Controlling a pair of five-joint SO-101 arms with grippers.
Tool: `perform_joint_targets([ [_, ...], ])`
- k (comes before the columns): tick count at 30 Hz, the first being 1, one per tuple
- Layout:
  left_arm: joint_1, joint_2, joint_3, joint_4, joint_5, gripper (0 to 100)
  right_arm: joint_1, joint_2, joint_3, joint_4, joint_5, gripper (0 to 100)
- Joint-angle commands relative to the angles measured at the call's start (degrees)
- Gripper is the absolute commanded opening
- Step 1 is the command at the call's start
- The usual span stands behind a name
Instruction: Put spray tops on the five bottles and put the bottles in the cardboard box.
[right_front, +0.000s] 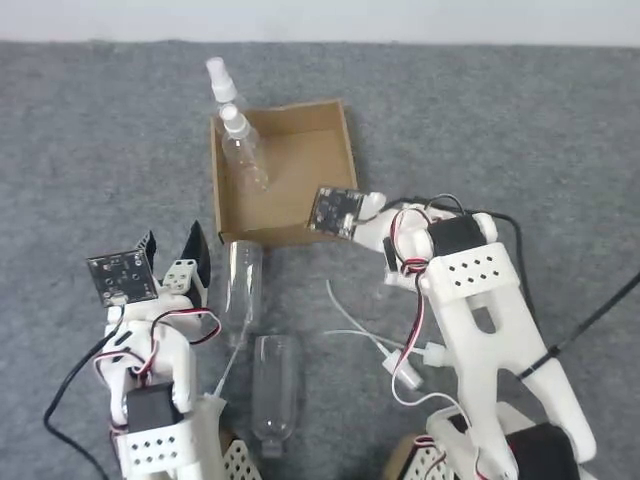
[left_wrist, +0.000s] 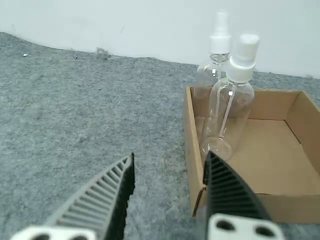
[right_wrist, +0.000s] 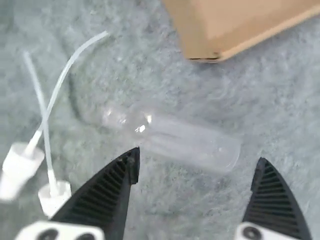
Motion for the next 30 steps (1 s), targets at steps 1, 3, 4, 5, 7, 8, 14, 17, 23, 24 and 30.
perform_joint_targets([
  [1,-0.26,-1.41,-0.66,-2.11,-0.35,21,0.75,-2.86,-3.96,4.0,6.59,30.1],
  [3,-0.26,-1.41,-0.66,-2.11,-0.35,21,0.75,-2.86,-3.96,4.88,8.0,30.1],
  [4,-0.26,-1.41,-0.66,-2.11,-0.44,21,0.75,-2.86,-3.87,4.97,8.79,30.1],
  [5,-0.26,-1.41,-0.66,-2.11,-0.44,21,0.84,-2.86,-3.87,5.41,9.76,30.1],
  [7,-0.26,-1.41,-0.66,-2.11,-0.44,21,0.84,-2.07,-3.96,6.55,11.6,30.1],
  [8,-0.26,-1.41,-0.57,-2.11,-0.44,21,0.84,-1.27,-4.22,7.16,12.4,30.1],
  [14,-0.09,-1.41,-0.57,-2.02,-0.44,21,0.84,5.49,-4.31,7.08,15.74,30.2],
  [17,-0.09,-1.41,-0.57,-2.02,-0.44,21,0.84,8.13,-4.31,5.41,16.53,30.2],
  [23,0.09,-1.41,-0.13,-2.2,-0.44,21,0.84,12.35,-4.31,1.27,16.88,30.2],
  [24,0.09,-1.41,-0.13,-2.2,-0.44,21,0.84,12.88,-4.31,0.57,16.88,30.2],
  [30,0.18,-1.41,-0.13,-2.2,-0.44,21,2.24,15.96,-4.31,-2.95,16.62,30.1],
])
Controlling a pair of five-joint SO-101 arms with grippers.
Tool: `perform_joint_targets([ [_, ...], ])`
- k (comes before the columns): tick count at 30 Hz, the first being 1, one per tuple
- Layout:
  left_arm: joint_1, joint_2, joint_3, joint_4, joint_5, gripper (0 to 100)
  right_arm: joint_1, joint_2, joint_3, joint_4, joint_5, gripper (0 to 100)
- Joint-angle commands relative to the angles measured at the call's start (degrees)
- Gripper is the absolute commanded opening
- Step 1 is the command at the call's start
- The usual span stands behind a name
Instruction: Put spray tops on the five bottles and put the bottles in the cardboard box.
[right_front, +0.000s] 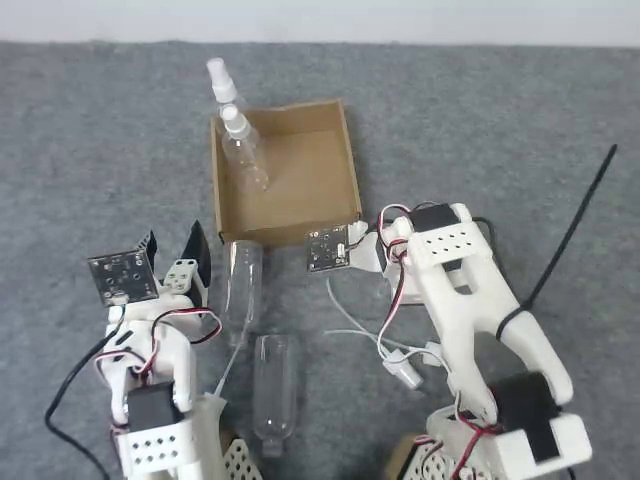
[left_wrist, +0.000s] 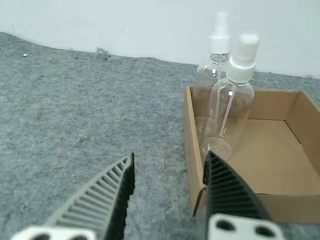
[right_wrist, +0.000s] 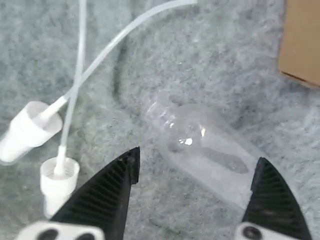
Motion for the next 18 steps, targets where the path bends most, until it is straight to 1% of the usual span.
perform_joint_targets([
  [1,0.18,-1.41,-0.13,-2.2,-0.44,21,1.89,1.36,-4.04,-2.51,0.53,30.0],
  [7,0.18,-1.41,-0.13,-2.2,-0.44,21,1.89,6.64,-4.13,-3.82,0.53,30.0],
  [11,0.18,-1.41,-0.13,-2.2,-0.44,21,2.51,9.01,-4.13,-6.64,-1.85,29.9],
  [16,0.18,-1.41,-0.13,-2.2,-0.44,21,3.12,10.15,-4.13,-7.78,-2.29,29.9],
  [18,0.18,-1.41,-0.13,-2.2,-0.44,21,3.21,10.15,-4.13,-7.78,-4.57,29.9],
])
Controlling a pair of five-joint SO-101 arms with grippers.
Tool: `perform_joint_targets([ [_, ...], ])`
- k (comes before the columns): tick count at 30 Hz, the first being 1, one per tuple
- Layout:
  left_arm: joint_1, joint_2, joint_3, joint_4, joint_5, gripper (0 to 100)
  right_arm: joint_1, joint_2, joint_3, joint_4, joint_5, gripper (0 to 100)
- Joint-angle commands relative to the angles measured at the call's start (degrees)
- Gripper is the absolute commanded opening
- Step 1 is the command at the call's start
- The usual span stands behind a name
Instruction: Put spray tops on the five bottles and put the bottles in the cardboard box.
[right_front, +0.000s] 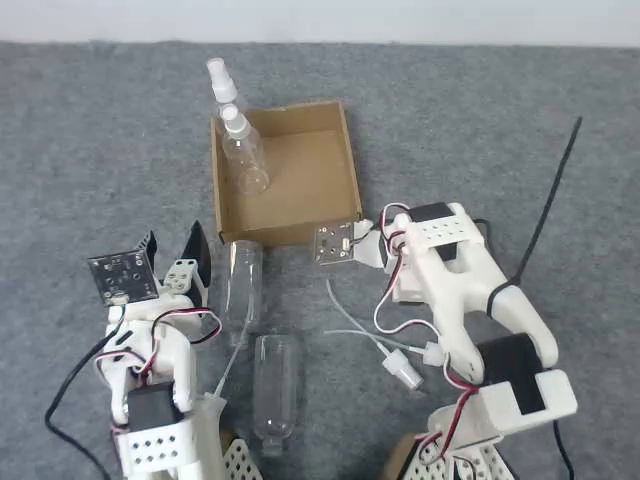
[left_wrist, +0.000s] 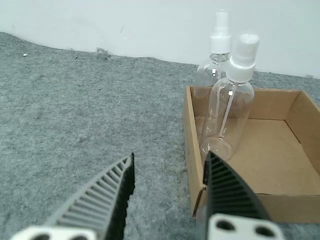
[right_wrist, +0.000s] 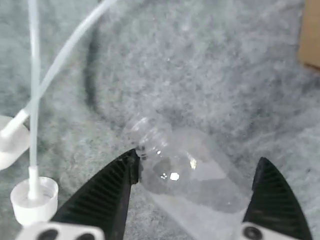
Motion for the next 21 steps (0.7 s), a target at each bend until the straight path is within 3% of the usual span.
perform_joint_targets([
  [1,0.18,-1.41,-0.13,-2.2,-0.44,21,0.92,-1.01,-3.08,-0.84,-4.66,29.9],
  [21,0.18,-1.41,-0.13,-2.2,-0.44,21,0.48,-0.84,-6.15,-0.84,-30.95,29.9],
])
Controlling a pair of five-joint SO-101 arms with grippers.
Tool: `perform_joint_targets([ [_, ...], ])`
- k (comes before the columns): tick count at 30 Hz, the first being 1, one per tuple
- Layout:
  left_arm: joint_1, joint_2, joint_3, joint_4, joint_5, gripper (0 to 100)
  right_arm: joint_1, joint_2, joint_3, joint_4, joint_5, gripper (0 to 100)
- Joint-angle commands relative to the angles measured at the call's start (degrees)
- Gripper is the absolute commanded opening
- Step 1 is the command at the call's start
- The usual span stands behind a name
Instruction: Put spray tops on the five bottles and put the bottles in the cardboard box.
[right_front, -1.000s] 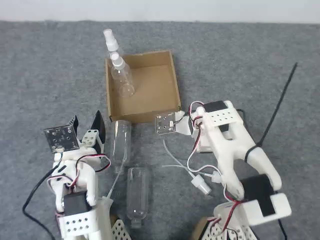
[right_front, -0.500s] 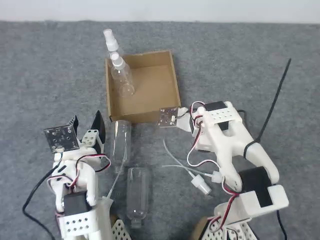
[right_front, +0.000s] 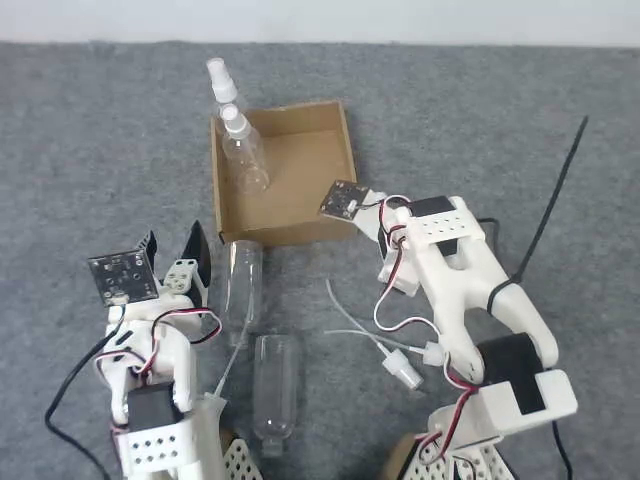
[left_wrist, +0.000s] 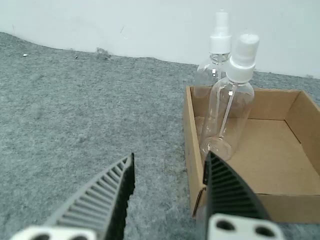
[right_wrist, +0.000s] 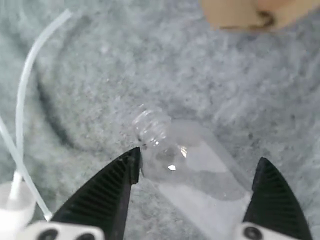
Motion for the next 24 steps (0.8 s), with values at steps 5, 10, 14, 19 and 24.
perform_joint_targets([
  [5,0.18,-1.41,-0.13,-2.2,-0.44,21,0.31,-0.92,-3.52,-0.57,-12.31,29.9],
  [10,0.18,-1.41,-0.13,-2.2,-0.44,21,0.31,-0.84,-4.31,-0.04,-13.71,30.0],
  [14,0.18,-1.41,-0.13,-2.2,-0.44,21,0.4,-0.84,-4.75,-0.04,-13.45,30.2],
  [19,0.26,-1.41,-0.04,-2.2,-0.44,21,0.13,-0.75,-4.57,-0.04,-6.59,30.2],
  [24,0.26,-1.41,-0.04,-2.2,-0.44,21,0.31,-0.75,-4.4,0.13,-0.26,30.2],
])
